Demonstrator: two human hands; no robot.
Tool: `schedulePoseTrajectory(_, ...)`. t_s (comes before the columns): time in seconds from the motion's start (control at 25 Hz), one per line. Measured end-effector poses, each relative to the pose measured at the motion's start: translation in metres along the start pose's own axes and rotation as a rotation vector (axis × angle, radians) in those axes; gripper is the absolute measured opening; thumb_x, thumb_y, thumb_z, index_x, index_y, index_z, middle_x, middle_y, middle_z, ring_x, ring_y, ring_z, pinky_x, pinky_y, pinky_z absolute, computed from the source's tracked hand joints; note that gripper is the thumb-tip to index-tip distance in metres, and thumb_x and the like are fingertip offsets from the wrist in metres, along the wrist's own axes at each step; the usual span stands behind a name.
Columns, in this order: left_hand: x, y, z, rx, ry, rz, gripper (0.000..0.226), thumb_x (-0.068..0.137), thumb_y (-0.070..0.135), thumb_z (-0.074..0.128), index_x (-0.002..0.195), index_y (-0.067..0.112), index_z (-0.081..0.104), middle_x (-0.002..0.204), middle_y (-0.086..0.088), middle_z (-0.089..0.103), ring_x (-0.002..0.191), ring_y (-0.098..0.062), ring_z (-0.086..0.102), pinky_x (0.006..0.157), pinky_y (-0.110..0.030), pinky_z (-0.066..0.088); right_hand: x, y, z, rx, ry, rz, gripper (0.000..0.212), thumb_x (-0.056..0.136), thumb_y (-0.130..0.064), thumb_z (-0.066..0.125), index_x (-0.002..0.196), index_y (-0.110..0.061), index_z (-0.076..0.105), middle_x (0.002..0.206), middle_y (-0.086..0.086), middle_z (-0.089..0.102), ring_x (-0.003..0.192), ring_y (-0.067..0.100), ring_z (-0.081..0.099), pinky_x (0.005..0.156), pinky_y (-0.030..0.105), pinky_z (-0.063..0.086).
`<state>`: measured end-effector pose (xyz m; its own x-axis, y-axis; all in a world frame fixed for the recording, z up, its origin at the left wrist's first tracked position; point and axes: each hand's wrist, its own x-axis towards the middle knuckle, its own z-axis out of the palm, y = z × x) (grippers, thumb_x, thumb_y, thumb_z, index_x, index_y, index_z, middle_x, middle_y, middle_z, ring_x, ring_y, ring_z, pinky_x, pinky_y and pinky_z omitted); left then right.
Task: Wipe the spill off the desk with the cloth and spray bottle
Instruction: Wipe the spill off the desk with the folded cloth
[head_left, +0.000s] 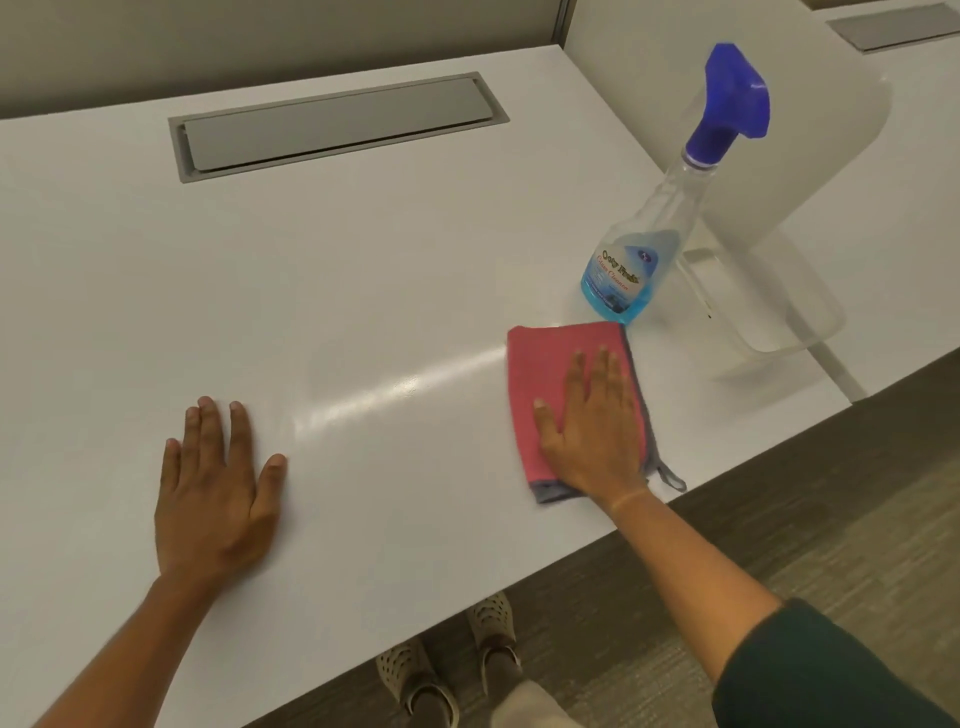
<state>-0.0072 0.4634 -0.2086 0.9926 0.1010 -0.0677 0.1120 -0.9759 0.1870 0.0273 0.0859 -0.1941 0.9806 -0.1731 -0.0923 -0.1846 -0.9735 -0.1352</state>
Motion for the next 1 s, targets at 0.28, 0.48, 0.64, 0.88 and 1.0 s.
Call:
schedulePoseTrajectory(0.28, -0.001, 0.002, -0.004, -0.018, -0.01, 0.0, 0.077, 0.092, 0.058, 0.01, 0.155, 0.014, 0.006, 0.164, -0.013, 0.001, 0.151, -0.019, -0.005, 0.122, -0.04, 0.0, -0.04, 0.004, 0.011, 0.011, -0.043, -0.291, 0.083, 0.094, -0.064, 0.025, 0.156, -0.015, -0.001, 0.163, 0.014, 0.0, 0.151, 0.025, -0.005, 0.12, 0.04, -0.003)
schedulePoseTrajectory(0.48, -0.001, 0.005, -0.006, -0.007, -0.007, -0.012, 0.077, 0.092, 0.056, 0.011, 0.155, 0.012, 0.006, 0.163, -0.012, 0.001, 0.151, -0.019, -0.005, 0.122, -0.04, 0.0, 0.042, -0.023, 0.006, 0.039, 0.007, -0.069, 0.087, 0.091, -0.06, 0.024, 0.155, -0.005, 0.003, 0.161, 0.023, 0.005, 0.15, 0.034, 0.002, 0.123, 0.045, 0.004)
schedulePoseTrajectory(0.64, 0.0, 0.006, -0.006, -0.006, 0.003, -0.012, 0.075, 0.093, 0.054, 0.013, 0.155, 0.013, 0.006, 0.163, -0.012, 0.001, 0.151, -0.02, -0.005, 0.122, -0.04, 0.0, 0.094, -0.055, 0.004, 0.0, -0.017, -0.118, 0.086, 0.092, -0.058, 0.028, 0.154, -0.003, 0.006, 0.16, 0.026, 0.006, 0.15, 0.036, 0.002, 0.122, 0.047, 0.004)
schedulePoseTrajectory(0.88, -0.001, 0.004, -0.004, 0.006, 0.005, -0.001, 0.073, 0.094, 0.052, 0.015, 0.155, 0.015, 0.003, 0.163, -0.011, -0.002, 0.151, -0.019, -0.008, 0.122, -0.04, 0.0, 0.058, -0.138, 0.014, 0.024, -0.048, -0.504, 0.083, 0.092, -0.054, 0.037, 0.154, -0.004, 0.015, 0.16, 0.026, 0.012, 0.149, 0.036, 0.007, 0.123, 0.045, 0.005)
schedulePoseTrajectory(1.0, -0.001, 0.002, -0.004, -0.01, 0.004, 0.006, 0.073, 0.094, 0.053, 0.015, 0.155, 0.015, 0.002, 0.163, -0.01, -0.002, 0.151, -0.018, -0.007, 0.122, -0.04, 0.0, -0.004, -0.141, 0.021, 0.053, -0.083, -0.661, 0.082, 0.093, -0.054, 0.038, 0.155, -0.006, 0.013, 0.162, 0.022, 0.01, 0.151, 0.031, 0.003, 0.122, 0.045, 0.007)
